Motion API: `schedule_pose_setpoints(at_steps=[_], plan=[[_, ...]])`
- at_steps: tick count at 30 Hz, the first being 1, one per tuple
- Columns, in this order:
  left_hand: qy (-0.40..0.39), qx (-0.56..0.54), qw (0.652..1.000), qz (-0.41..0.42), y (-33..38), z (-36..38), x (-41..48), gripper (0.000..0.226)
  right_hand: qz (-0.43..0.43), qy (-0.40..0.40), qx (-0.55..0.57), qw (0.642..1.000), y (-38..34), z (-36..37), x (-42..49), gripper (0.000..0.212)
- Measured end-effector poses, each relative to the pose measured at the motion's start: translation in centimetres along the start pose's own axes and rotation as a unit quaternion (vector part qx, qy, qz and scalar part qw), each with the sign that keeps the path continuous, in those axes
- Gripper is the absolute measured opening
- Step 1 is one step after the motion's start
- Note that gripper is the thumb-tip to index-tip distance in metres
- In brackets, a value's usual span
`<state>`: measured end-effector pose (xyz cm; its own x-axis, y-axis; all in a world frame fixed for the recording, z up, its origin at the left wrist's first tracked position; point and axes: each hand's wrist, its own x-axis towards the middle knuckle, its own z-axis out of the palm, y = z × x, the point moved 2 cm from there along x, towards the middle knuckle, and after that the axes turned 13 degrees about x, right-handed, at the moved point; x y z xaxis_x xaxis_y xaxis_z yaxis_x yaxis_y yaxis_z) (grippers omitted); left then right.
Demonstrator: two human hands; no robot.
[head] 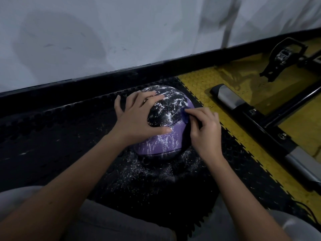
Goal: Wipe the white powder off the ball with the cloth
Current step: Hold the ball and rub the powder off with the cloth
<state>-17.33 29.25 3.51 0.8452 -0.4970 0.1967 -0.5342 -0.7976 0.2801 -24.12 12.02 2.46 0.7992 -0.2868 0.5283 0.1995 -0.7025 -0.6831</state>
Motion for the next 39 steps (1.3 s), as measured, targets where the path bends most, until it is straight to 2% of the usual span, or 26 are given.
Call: schedule_pose_setpoints(at_steps=[2,4,7,10,12,16,22,27,33,39], plan=[[-0.008,-0.003,1.000,0.004,0.1,0.0,0.0,0.095,0.069,0.014,0.019,0.997,1.5,-0.5,0.6,0.023],[-0.010,-0.002,1.000,0.004,0.2,0.0,0.2,0.096,0.094,0.023,0.022,0.995,1.9,-0.6,0.7,0.023],[-0.008,0.000,1.000,-0.003,0.2,0.0,0.3,0.096,0.028,0.021,0.002,0.999,0.0,0.1,-0.3,0.021],[-0.013,-0.004,1.000,-0.007,-0.3,-0.1,0.2,0.095,-0.055,-0.020,-0.017,0.998,-1.4,0.8,-1.3,0.021],[-0.016,-0.004,1.000,-0.005,-0.6,-0.2,0.2,0.095,-0.044,-0.022,-0.024,0.999,-0.6,0.6,-0.7,0.021],[-0.013,-0.010,1.000,-0.001,-0.7,-0.2,0.4,0.096,0.055,0.006,-0.035,0.998,1.5,-0.4,0.4,0.022],[-0.011,-0.015,1.000,-0.013,-1.0,-0.3,0.2,0.097,-0.081,-0.022,-0.053,0.995,-1.3,1.4,-0.9,0.020],[-0.017,-0.019,1.000,-0.008,-0.9,-0.2,0.3,0.098,-0.026,0.005,-0.080,0.996,0.4,0.2,1.0,0.022],[-0.010,-0.019,1.000,-0.011,-0.7,-0.1,0.1,0.097,-0.102,-0.035,-0.082,0.991,-1.9,1.1,-1.4,0.022],[-0.011,-0.021,1.000,-0.001,-0.5,-0.1,-0.2,0.096,-0.053,-0.004,-0.100,0.994,-0.3,0.2,0.3,0.022]])
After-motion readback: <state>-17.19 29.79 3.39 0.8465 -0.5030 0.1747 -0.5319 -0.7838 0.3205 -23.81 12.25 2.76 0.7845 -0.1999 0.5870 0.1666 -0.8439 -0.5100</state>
